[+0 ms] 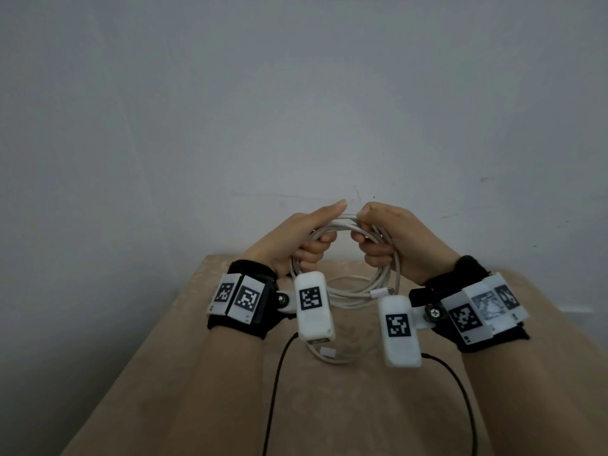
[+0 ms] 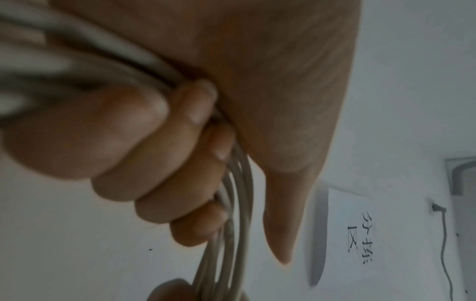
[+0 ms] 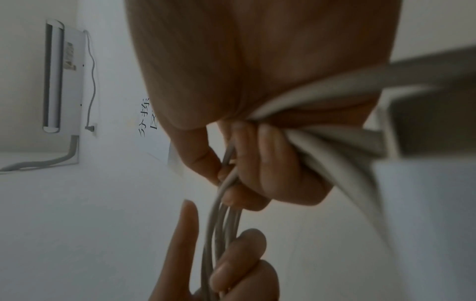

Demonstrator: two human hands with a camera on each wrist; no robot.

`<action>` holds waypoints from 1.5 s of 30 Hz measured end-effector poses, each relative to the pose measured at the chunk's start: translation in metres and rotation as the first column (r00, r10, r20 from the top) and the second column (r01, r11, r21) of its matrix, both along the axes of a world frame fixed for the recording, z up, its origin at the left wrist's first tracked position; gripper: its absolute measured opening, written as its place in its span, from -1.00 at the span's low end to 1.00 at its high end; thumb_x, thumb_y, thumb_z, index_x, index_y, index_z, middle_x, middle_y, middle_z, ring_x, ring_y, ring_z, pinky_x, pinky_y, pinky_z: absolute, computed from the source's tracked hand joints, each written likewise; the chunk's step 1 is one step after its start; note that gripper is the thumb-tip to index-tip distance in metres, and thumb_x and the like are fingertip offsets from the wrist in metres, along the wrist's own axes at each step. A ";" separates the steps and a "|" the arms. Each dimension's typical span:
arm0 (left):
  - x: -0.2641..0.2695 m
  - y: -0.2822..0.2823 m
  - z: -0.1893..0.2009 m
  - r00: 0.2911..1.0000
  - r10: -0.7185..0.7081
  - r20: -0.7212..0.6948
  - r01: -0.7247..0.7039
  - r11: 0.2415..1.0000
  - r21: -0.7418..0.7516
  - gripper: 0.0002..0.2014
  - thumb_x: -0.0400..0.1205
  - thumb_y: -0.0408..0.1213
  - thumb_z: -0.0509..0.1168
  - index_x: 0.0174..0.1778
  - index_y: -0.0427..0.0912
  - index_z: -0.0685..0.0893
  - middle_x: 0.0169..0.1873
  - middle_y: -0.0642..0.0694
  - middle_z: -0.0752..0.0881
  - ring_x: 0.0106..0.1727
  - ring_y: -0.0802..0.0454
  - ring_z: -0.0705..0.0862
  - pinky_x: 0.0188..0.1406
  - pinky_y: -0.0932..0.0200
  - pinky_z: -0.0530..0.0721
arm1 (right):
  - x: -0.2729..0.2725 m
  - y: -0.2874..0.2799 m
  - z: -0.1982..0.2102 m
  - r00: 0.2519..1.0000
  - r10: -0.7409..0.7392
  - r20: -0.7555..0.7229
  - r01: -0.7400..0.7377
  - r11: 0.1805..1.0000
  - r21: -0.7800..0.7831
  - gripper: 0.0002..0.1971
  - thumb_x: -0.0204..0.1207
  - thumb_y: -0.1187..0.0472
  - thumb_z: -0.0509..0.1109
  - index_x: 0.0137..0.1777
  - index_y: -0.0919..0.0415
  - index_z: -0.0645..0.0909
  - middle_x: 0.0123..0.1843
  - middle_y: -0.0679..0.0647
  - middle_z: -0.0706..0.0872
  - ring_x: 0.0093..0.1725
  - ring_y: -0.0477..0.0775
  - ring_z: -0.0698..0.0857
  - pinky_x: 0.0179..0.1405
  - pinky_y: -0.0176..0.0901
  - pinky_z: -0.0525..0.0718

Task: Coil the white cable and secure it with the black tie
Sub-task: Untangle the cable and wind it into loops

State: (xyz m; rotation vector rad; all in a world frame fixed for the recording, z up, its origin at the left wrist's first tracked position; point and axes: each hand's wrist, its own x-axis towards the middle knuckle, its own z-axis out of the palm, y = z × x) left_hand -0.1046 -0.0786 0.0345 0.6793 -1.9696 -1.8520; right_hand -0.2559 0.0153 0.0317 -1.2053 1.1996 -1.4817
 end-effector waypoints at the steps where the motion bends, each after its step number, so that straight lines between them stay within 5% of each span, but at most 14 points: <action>1: -0.001 0.002 0.000 0.999 0.037 0.006 -0.036 0.998 -0.042 -0.50 0.50 0.20 0.32 -0.53 -0.05 0.32 -0.69 0.09 0.18 -0.70 0.17 0.08 -0.67 0.31 0.06 | 0.001 0.001 0.000 1.000 -0.002 -0.008 0.002 1.000 0.003 -0.70 0.67 0.29 0.13 -0.33 0.22 0.38 -0.40 0.13 0.50 -0.64 -0.11 0.22 -0.62 -0.31 0.15; 7: -0.007 0.005 -0.001 0.990 0.127 -0.064 -0.132 0.987 -0.094 -0.47 0.58 0.04 0.34 -0.72 0.00 0.48 -0.65 0.11 0.18 -0.66 0.19 0.07 -0.66 0.30 -0.01 | 0.003 0.002 0.003 0.995 -0.091 -0.033 0.090 0.995 -0.032 -0.73 0.67 0.22 0.21 -0.28 0.26 0.48 -0.34 0.15 0.64 -0.58 -0.04 0.31 -0.60 -0.27 0.28; 14: -0.005 0.001 0.000 0.968 0.192 -0.159 -0.199 0.980 -0.028 -0.52 0.57 0.10 0.32 -0.53 -0.06 0.33 -0.69 0.11 0.20 -0.71 0.20 0.10 -0.75 0.34 0.06 | 0.003 0.000 0.003 0.991 -0.074 0.114 0.083 0.994 -0.077 -0.70 0.67 0.16 0.22 -0.30 0.24 0.46 -0.30 0.20 0.70 -0.58 -0.06 0.35 -0.58 -0.31 0.37; 21: -0.006 -0.003 0.002 0.912 0.279 -0.302 -0.227 0.954 0.195 -0.52 0.64 0.11 0.25 -0.50 -0.03 0.27 -0.67 0.11 0.16 -0.72 0.22 0.07 -0.80 0.37 0.05 | -0.002 0.002 0.004 0.970 -0.105 0.218 0.130 0.986 -0.103 -0.68 0.65 0.12 0.25 -0.31 0.27 0.48 -0.16 0.29 0.77 -0.46 0.02 0.57 -0.37 -0.17 0.64; 27: -0.003 -0.008 0.002 0.840 0.405 -0.362 -0.308 0.904 0.298 -0.49 0.64 0.12 0.25 -0.50 -0.04 0.24 -0.69 0.10 0.14 -0.72 0.20 0.05 -0.80 0.36 0.04 | -0.008 0.003 0.005 0.949 -0.237 0.209 0.259 0.962 -0.087 -0.68 0.62 0.11 0.32 -0.37 0.19 0.55 0.05 0.28 0.78 0.01 0.18 0.74 0.07 0.05 0.72; 29: -0.002 -0.009 0.002 0.810 0.453 -0.374 -0.351 0.884 0.310 -0.50 0.65 0.11 0.24 -0.50 -0.04 0.24 -0.70 0.10 0.14 -0.72 0.20 0.06 -0.78 0.34 0.02 | -0.011 0.004 0.006 0.938 -0.306 0.165 0.323 0.942 -0.088 -0.70 0.61 0.10 0.33 -0.35 0.18 0.56 0.03 0.19 0.79 -0.03 0.10 0.73 -0.02 -0.05 0.72; 31: -0.002 -0.009 0.002 0.781 0.487 -0.391 -0.383 0.868 0.315 -0.50 0.66 0.11 0.24 -0.50 -0.05 0.25 -0.70 0.10 0.15 -0.72 0.20 0.06 -0.78 0.33 0.02 | -0.012 0.006 0.006 0.931 -0.332 0.153 0.346 0.935 -0.080 -0.70 0.61 0.09 0.33 -0.33 0.20 0.55 -0.20 0.09 0.73 -0.32 0.00 0.64 -0.31 -0.19 0.66; 33: -0.002 -0.010 0.002 0.752 0.511 -0.416 -0.390 0.854 0.344 -0.50 0.66 0.11 0.23 -0.49 -0.06 0.26 -0.70 0.10 0.15 -0.72 0.20 0.06 -0.79 0.32 0.03 | -0.012 0.007 0.005 0.938 -0.319 0.132 0.331 0.940 -0.083 -0.71 0.62 0.09 0.33 -0.31 0.20 0.54 -0.40 0.03 0.55 -0.56 -0.07 0.37 -0.62 -0.30 0.36; 35: -0.002 -0.010 0.002 0.729 0.525 -0.440 -0.372 0.843 0.390 -0.50 0.66 0.11 0.23 -0.49 -0.06 0.25 -0.70 0.10 0.14 -0.73 0.21 0.06 -0.80 0.33 0.03 | -0.010 0.005 0.004 0.941 -0.327 0.089 0.335 0.938 -0.090 -0.73 0.62 0.09 0.33 -0.27 0.22 0.57 -0.43 0.02 0.46 -0.64 -0.12 0.22 -0.70 -0.36 0.16; 41: -0.005 -0.009 0.004 0.685 0.545 -0.485 -0.297 0.815 0.497 -0.49 0.68 0.11 0.20 -0.51 -0.05 0.24 -0.72 0.09 0.13 -0.76 0.22 0.05 -0.82 0.35 0.01 | 0.004 -0.001 0.002 0.941 -0.339 0.012 0.339 0.941 -0.012 -0.75 0.63 -0.04 0.28 -0.10 0.14 0.62 -0.07 0.04 0.66 -0.52 -0.10 0.38 -0.71 -0.38 0.18; 45: -0.012 -0.004 0.004 0.678 0.547 -0.490 -0.260 0.803 0.536 -0.49 0.68 0.12 0.18 -0.51 -0.06 0.24 -0.74 0.09 0.14 -0.77 0.21 0.06 -0.85 0.35 0.05 | 0.011 -0.005 -0.001 0.983 -0.181 0.039 0.181 0.983 0.020 -0.39 0.39 -0.39 0.20 0.02 0.17 0.66 0.06 0.20 0.74 -0.49 -0.04 0.49 -0.71 -0.34 0.10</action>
